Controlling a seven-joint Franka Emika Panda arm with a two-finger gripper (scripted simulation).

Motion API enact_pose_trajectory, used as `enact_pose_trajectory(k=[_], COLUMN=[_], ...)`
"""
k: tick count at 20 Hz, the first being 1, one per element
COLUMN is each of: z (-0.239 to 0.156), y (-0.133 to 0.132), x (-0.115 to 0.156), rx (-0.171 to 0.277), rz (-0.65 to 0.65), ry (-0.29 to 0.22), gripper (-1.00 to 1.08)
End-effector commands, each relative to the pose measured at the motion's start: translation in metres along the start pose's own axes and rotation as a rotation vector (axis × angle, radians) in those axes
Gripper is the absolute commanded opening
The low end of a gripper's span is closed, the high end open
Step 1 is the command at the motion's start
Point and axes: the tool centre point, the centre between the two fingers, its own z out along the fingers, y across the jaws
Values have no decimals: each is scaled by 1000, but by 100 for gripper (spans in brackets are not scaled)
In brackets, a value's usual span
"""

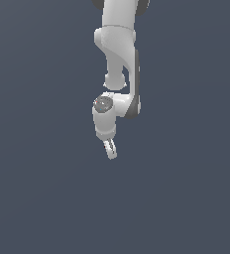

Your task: Pick up the object and move it to a goal position.

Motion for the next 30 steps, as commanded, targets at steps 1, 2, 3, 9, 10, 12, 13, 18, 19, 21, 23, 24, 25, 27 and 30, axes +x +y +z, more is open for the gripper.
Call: enact_pose_trajectory(k=[1,2,3,9,10,12,13,18,19,21,23,24,25,27,30], z=[-6,-10,-14,-50,-58,-75,-84,-134,-144,-164,-184,-193,-203,-222,-248], y=[-2,-4,-5,-17,-19,-25,-28,-45,-48,-55,-62,-65,-69,-75,-85], x=[1,1,2,6,7,10,11,17,19,21,24,25,26,29,32], rx=[1,1,1,0,0,0,0,-1,-1,-1,-1,-1,-1,-1,-1], rz=[0,0,0,1,1,2,2,3,3,3,3,3,3,3,2], ry=[0,0,1,1,1,2,2,4,4,4,5,5,5,5,5], gripper=[-100,-100,-100,-100,-100,-100,-100,-100,-100,-100,-100,-100,-100,-100,-100])
